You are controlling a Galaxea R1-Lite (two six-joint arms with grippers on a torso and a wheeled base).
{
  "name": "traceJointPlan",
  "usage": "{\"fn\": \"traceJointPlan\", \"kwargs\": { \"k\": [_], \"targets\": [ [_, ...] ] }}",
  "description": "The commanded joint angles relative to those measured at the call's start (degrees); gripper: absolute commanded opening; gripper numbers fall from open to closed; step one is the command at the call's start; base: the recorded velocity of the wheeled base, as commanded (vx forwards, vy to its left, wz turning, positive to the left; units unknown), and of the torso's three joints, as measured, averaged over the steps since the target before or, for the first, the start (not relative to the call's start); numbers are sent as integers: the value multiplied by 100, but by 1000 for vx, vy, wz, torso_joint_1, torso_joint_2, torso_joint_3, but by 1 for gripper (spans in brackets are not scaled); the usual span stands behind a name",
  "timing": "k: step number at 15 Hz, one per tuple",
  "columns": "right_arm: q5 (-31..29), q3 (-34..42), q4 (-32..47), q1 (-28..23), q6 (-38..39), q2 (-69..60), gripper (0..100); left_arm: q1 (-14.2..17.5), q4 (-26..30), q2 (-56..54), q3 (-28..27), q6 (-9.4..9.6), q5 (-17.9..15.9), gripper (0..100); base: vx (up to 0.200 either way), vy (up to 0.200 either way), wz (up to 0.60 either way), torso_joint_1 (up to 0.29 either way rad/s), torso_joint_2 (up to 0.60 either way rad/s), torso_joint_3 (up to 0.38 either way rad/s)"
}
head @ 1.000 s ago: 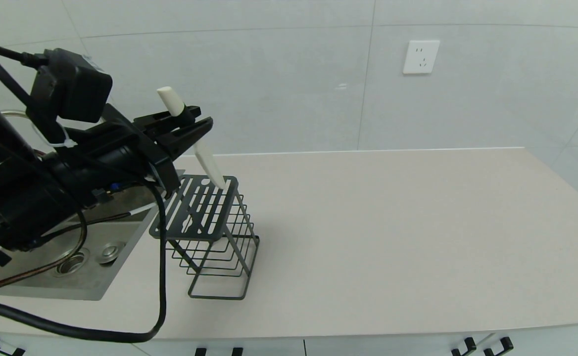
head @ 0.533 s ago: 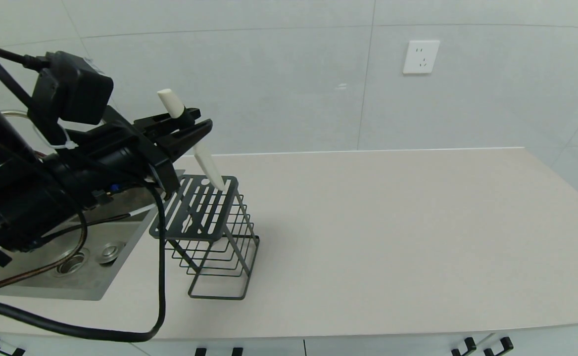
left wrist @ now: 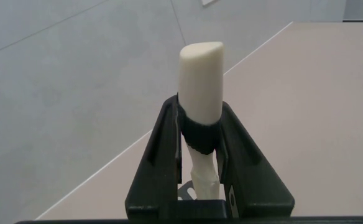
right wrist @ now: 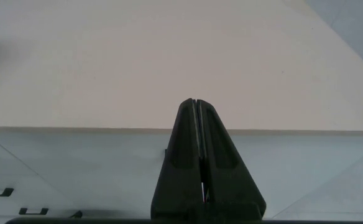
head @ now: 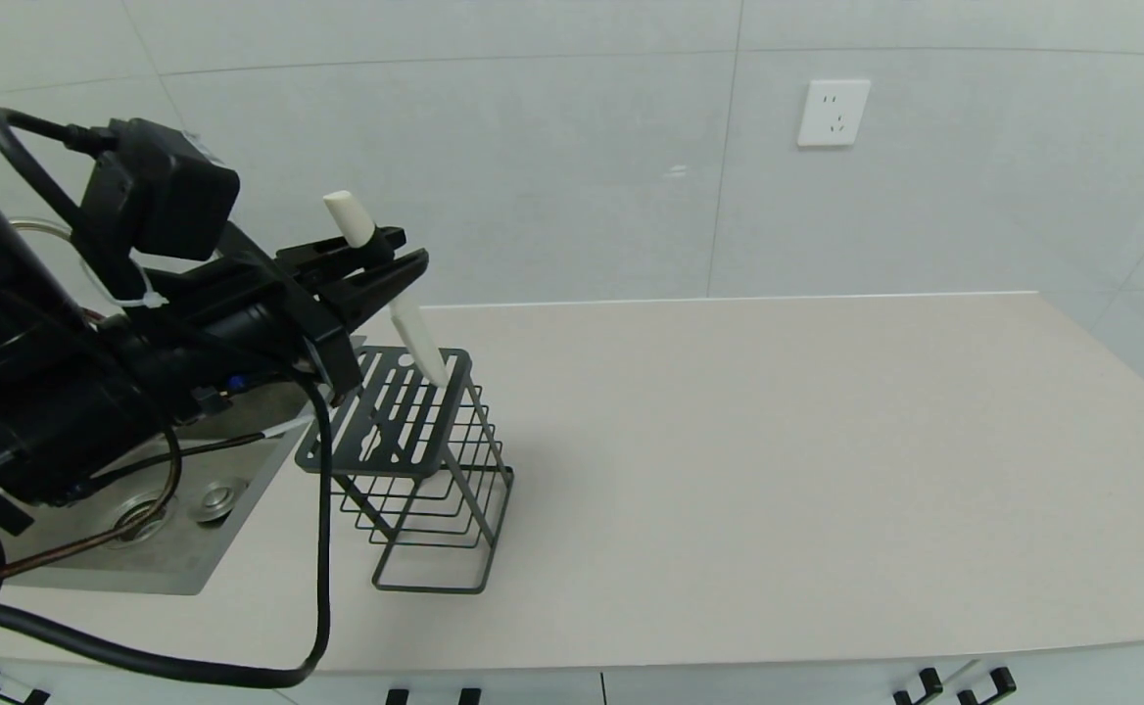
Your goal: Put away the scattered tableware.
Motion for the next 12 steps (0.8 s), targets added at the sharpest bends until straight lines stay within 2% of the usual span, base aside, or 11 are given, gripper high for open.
{"fn": "traceJointPlan", "kwargs": {
  "k": [1,12],
  "targets": [
    [1,0,-1,1,-1,7,0,1,-14,71,20,-1,-3,0,0,0,0,0,0,0],
    [1,0,-1,-8,-1,7,0,1,-5,405,55,-10,5,0,0,0,0,0,0,0]
  ]
}}
